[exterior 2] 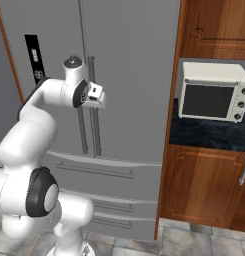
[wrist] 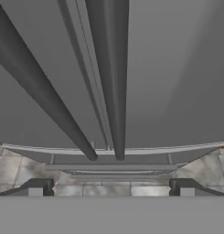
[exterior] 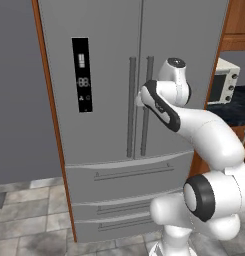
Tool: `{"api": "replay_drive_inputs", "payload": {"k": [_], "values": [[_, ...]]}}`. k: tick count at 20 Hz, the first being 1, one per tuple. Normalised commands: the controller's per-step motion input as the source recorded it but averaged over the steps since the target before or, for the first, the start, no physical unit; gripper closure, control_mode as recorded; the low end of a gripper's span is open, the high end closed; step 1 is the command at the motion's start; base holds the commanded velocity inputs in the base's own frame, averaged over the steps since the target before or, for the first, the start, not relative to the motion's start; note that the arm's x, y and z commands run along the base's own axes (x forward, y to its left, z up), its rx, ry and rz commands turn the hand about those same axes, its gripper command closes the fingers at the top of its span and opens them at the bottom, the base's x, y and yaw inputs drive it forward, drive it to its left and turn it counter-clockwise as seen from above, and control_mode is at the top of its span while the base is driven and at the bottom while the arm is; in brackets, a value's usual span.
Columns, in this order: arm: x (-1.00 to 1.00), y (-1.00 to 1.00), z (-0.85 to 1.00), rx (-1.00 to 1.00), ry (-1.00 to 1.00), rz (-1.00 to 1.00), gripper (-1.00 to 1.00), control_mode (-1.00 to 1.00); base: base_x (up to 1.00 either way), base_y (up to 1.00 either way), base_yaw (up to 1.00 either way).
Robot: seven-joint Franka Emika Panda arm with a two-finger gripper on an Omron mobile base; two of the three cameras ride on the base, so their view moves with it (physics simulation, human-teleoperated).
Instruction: Open the fridge, grab two sodas, and place both sodas inside the bowl with ice on the dining counter.
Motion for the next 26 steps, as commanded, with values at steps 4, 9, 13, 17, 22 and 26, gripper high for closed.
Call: {"api": "replay_drive_inputs", "payload": {"k": [4, 9, 13, 17, 22, 26], "values": [[0.07, -0.12, -0.24, -0.01, -0.07, 0.00, -1.00, -1.00, 0.00, 0.00, 0.00], [0.02, -0.12, -0.18, 0.00, -0.13, -0.02, -1.00, -1.00, 0.00, 0.00, 0.00], [0.01, 0.00, -0.24, 0.00, -0.09, -0.02, -1.00, -1.00, 0.00, 0.00, 0.00], [0.12, 0.11, -0.27, -0.03, -0.04, -0.01, -1.00, -1.00, 0.00, 0.00, 0.00], [0.32, 0.07, -0.13, 0.00, 0.00, 0.00, -1.00, -1.00, 0.00, 0.00, 0.00], [0.38, 0.00, -0.05, 0.00, 0.00, 0.00, -1.00, -1.00, 0.00, 0.00, 0.00]]}}
